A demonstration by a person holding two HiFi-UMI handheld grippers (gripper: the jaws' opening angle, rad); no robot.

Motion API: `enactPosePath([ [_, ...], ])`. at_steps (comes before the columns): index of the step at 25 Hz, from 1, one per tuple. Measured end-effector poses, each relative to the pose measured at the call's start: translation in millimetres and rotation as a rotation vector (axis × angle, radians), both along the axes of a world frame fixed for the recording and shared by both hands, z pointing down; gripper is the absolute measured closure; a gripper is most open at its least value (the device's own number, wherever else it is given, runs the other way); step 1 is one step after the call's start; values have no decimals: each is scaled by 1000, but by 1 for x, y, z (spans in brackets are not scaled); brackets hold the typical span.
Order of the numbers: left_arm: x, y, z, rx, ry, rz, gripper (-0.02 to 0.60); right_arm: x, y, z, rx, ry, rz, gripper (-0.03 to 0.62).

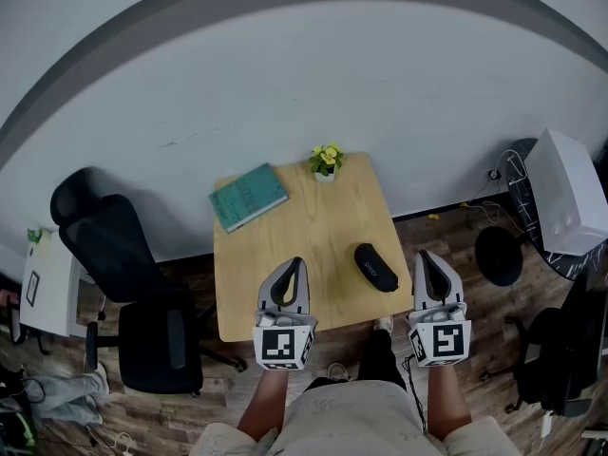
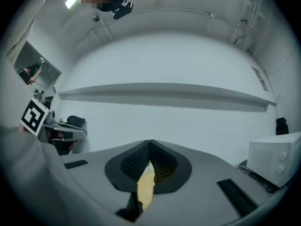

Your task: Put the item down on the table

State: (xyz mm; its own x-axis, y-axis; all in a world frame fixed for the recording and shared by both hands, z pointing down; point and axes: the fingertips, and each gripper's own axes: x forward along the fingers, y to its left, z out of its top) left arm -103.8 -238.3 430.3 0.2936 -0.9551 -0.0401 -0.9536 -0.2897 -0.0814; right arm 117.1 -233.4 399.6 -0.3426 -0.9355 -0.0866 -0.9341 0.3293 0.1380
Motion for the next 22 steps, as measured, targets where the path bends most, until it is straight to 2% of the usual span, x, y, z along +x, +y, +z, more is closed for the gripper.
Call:
enactPosePath([
  [22, 3, 5, 4, -14, 7, 3, 574, 9, 0, 3, -11, -10, 19, 577],
])
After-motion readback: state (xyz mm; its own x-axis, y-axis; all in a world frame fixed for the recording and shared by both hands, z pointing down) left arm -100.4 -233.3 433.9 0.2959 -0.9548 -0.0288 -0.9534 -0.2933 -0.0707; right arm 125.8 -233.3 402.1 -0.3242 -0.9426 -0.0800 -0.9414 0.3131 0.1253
